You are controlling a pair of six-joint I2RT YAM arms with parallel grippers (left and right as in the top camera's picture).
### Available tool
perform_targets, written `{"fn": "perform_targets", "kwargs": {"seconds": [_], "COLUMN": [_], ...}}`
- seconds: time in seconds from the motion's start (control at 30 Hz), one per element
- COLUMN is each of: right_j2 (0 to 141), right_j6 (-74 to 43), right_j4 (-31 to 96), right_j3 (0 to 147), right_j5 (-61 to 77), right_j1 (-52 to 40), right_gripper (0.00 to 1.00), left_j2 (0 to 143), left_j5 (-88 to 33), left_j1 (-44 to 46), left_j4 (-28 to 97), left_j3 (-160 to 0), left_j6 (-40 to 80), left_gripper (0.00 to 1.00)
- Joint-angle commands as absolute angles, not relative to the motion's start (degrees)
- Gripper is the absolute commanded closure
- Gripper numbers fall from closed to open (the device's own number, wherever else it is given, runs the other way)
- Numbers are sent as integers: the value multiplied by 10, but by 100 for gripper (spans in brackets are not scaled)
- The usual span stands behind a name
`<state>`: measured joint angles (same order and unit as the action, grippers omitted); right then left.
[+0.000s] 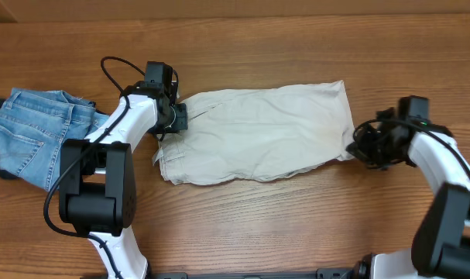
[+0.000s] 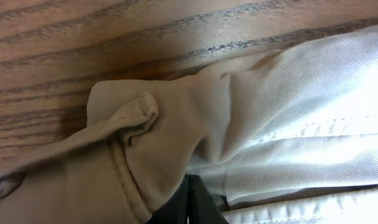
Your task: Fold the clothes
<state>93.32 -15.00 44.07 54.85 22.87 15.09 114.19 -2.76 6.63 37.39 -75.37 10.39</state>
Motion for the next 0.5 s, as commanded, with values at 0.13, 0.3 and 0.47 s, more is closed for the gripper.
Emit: {"fn": "perform_targets", "kwargs": {"seconds": [0.13,0.3,0.47], "right_j2": [899,899,898], "right_j6": [-182,-220,-135], "right_j4": [507,537,456], "right_j3": [555,556,560], "right_j5": [142,71,229], "right_j1": [163,163,163], "right_gripper": [96,96,68], "left_j2": [1173,1173,1173], "left_j5": [0,0,0], "left_j1": [58,58,58], "left_j4": [387,389,392], "left_j3": [-740,-740,-740], "left_j6": [107,107,107], "left_gripper": [96,96,94]}}
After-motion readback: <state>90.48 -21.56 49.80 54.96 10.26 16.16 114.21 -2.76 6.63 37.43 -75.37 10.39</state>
